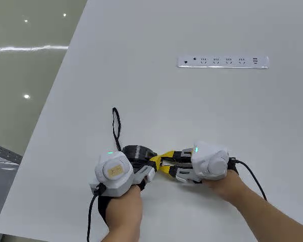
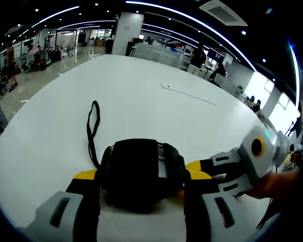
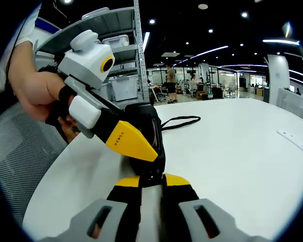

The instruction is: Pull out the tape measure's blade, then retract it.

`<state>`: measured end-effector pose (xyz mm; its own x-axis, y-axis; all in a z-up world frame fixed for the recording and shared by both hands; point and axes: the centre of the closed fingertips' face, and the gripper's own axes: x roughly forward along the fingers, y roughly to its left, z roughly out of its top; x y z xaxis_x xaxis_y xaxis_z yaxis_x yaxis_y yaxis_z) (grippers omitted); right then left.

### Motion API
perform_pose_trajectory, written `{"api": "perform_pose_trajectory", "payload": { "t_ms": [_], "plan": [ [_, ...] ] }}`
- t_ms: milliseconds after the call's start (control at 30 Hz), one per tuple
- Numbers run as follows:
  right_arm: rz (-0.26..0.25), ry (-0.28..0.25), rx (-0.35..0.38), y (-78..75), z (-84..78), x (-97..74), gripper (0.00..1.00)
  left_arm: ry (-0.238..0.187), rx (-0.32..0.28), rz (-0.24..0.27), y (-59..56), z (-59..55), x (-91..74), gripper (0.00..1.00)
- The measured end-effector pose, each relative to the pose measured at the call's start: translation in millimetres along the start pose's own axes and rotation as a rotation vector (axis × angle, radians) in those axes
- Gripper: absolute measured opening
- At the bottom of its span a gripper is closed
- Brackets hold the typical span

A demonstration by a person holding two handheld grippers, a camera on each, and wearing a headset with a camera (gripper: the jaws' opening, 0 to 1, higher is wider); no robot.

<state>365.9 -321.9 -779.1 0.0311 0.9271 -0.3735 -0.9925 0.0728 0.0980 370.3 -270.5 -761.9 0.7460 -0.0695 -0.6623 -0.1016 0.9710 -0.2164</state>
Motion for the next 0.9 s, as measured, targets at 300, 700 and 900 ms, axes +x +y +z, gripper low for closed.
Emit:
{"api": "perform_pose_trajectory", "payload": {
  "t_ms": [300, 700, 900],
  "plan": [
    [0.011, 0.001, 0.011, 2.4, 0.9, -2.3, 0.21, 0.001, 0.054, -0.052, -1.7, 1.8, -0.2, 0.65],
    [0.007, 0.01, 0.036, 3.0, -0.9, -4.3, 0.23, -0.006, 0.112, -0.118, -2.8, 0.5, -3.5, 0.62],
    [0.0, 0.014, 0.053, 3.9, -2.1, -7.5, 0.24, -0.014, 0.122, -0.142, -1.9, 1.4, -5.4, 0.62]
  ]
}}
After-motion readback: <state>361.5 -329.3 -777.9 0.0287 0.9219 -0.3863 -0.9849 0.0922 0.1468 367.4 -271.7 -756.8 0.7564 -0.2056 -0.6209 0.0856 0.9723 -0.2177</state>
